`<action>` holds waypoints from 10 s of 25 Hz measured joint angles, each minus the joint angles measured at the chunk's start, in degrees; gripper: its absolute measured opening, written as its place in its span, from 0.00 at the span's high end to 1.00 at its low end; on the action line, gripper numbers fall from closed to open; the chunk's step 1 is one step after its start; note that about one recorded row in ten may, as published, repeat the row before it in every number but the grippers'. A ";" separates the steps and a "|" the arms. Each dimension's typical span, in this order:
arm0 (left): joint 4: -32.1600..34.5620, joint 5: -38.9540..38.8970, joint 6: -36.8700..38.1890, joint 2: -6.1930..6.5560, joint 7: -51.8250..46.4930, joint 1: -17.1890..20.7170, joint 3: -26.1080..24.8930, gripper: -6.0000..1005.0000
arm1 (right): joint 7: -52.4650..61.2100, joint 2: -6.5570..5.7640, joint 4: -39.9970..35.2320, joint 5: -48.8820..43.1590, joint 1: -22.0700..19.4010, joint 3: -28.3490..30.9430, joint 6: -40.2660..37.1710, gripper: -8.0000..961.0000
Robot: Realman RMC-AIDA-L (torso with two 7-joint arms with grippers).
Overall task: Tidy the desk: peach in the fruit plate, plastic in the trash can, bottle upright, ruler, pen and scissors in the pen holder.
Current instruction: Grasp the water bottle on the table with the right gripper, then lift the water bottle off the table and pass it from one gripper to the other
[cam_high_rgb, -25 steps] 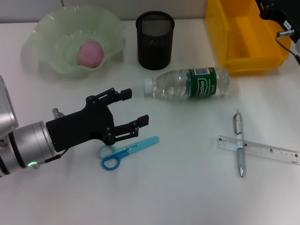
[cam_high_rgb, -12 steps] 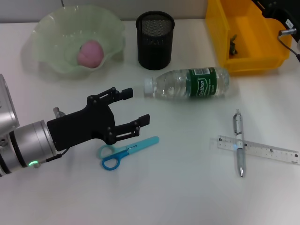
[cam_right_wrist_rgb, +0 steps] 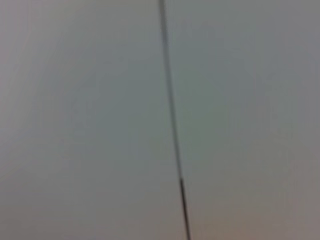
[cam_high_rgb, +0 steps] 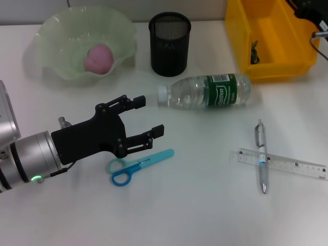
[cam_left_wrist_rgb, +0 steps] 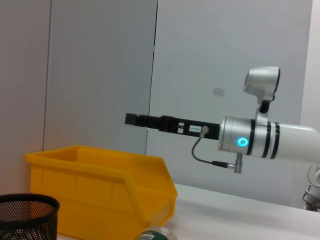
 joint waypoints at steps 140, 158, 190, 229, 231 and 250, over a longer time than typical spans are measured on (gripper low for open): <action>-0.04 -0.26 -1.42 0.29 -2.90 3.61 -1.48 0.20 | 61.52 -0.02 -25.86 -90.19 18.17 -44.03 -3.96 0.15; -0.08 -0.26 -1.18 0.27 -2.92 3.82 -1.34 0.20 | 62.65 0.09 -25.55 -90.20 18.61 -45.61 -5.92 0.15; -0.17 -0.26 0.01 0.19 -2.91 4.15 -1.29 0.20 | 66.27 0.00 -29.21 -91.43 17.70 -47.02 -12.21 0.15; 0.17 -0.26 1.59 0.28 -2.91 4.67 -1.51 0.20 | 66.56 0.05 -30.08 -91.38 16.98 -47.02 -12.30 0.20; 0.18 -0.26 1.59 0.28 -2.91 4.67 -1.50 0.20 | 66.60 0.06 -30.12 -91.32 16.95 -47.02 -12.31 0.20; 0.55 -0.27 7.58 0.54 -2.91 4.82 -3.50 0.20 | 66.92 -0.15 -38.72 -85.81 12.03 -45.71 -16.28 0.20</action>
